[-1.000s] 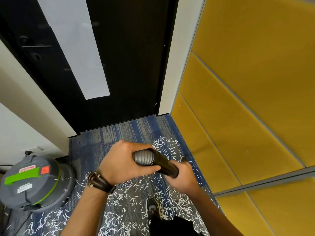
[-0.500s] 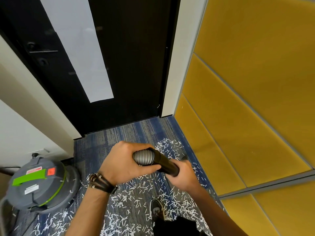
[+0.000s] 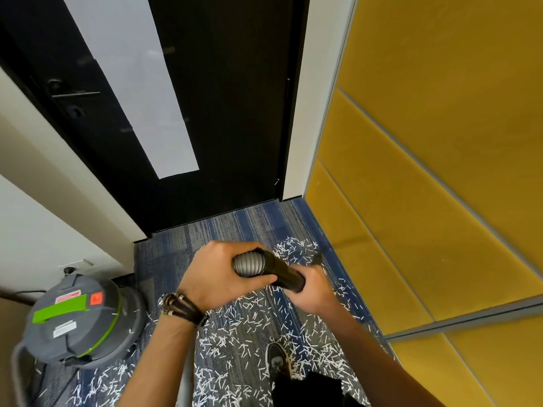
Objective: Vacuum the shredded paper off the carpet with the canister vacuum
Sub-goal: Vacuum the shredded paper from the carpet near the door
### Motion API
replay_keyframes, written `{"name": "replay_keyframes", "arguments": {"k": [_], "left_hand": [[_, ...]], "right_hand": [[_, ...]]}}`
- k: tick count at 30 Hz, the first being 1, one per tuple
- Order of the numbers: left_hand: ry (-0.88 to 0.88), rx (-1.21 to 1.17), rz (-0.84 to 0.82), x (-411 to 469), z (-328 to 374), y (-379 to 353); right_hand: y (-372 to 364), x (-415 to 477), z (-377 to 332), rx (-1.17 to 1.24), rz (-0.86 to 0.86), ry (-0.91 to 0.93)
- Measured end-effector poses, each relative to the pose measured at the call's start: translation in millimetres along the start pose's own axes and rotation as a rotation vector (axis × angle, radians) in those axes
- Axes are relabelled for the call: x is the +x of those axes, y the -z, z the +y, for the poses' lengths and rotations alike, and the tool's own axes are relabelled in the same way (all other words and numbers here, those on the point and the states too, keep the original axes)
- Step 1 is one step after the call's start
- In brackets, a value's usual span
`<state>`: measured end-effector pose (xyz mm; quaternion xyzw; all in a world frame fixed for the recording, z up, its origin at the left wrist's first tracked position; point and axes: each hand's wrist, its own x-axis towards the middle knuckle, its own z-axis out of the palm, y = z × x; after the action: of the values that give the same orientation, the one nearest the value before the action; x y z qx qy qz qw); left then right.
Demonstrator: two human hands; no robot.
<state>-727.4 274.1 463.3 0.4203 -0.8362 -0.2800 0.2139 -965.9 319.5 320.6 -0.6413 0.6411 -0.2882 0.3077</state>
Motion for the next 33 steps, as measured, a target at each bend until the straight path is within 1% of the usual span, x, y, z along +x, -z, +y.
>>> {"name": "replay_keyframes", "arguments": {"k": [4, 6, 8, 14, 18, 24, 30, 33], "left_hand": [[-0.030, -0.037, -0.044, -7, 0, 19], [-0.047, -0.057, -0.090, -11, -1, 26], [-0.065, -0.061, -0.102, -15, -1, 30], [-0.047, -0.030, 0.002, -26, 1, 38], [-0.044, -0.002, 0.014, -34, 4, 39], [-0.073, -0.029, 0.002, -51, 1, 46], [-0.095, -0.035, 0.046, -56, 6, 49], [-0.089, -0.037, 0.028, -61, -3, 42]], "right_hand": [[-8, -16, -17, 0.044, 0.017, 0.003], [-12, -25, -26, 0.043, 0.024, 0.006], [-12, -30, -32, 0.035, 0.012, 0.008], [-3, -27, -41, 0.015, 0.004, 0.025], [-11, -29, -48, 0.034, -0.002, 0.017], [-25, -42, -53, 0.026, -0.014, 0.036], [-21, -45, -58, 0.003, 0.066, 0.039], [-21, -42, -59, -0.009, 0.030, 0.024]]}}
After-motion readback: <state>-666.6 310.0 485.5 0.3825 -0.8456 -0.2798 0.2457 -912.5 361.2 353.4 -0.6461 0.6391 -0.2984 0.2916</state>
